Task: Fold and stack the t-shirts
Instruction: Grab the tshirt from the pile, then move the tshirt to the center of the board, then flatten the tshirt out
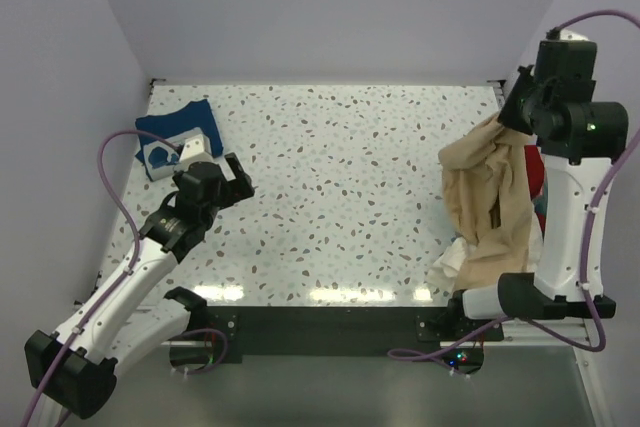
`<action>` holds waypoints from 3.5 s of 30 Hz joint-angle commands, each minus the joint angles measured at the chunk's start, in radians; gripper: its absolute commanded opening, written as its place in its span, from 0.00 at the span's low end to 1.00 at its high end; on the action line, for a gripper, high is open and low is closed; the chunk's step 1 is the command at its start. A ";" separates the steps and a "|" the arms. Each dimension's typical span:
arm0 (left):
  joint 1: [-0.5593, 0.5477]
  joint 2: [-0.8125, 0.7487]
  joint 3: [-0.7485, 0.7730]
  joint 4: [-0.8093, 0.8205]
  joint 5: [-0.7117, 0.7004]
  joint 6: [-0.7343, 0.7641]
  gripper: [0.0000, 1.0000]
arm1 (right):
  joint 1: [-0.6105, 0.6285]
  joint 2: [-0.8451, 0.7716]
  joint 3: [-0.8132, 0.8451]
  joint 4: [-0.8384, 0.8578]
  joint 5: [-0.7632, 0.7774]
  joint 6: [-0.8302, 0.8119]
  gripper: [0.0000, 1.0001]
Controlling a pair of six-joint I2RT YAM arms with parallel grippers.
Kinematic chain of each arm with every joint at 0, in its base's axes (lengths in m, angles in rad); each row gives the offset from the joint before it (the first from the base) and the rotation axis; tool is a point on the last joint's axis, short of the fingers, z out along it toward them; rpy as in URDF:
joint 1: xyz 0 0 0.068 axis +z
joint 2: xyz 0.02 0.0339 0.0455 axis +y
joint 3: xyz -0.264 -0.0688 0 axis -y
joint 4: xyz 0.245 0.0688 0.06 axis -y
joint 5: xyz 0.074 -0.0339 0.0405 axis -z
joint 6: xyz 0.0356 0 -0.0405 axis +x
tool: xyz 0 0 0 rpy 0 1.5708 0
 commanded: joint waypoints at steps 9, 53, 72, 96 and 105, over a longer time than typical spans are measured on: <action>0.000 0.001 0.018 0.026 -0.028 0.018 1.00 | -0.003 -0.019 0.309 0.109 -0.065 0.149 0.00; 0.000 -0.047 0.023 -0.153 -0.220 -0.152 1.00 | 0.468 0.192 -0.208 0.605 -0.062 0.000 0.99; 0.161 -0.002 -0.264 -0.040 0.110 -0.190 0.95 | 0.703 0.357 -0.687 0.654 -0.314 0.213 0.93; 0.163 0.192 -0.401 0.180 0.259 -0.132 0.73 | 0.712 0.413 -0.909 0.703 -0.326 0.269 0.63; 0.163 0.202 -0.350 0.226 0.313 -0.123 0.06 | 0.709 0.441 -0.826 0.576 -0.204 0.247 0.00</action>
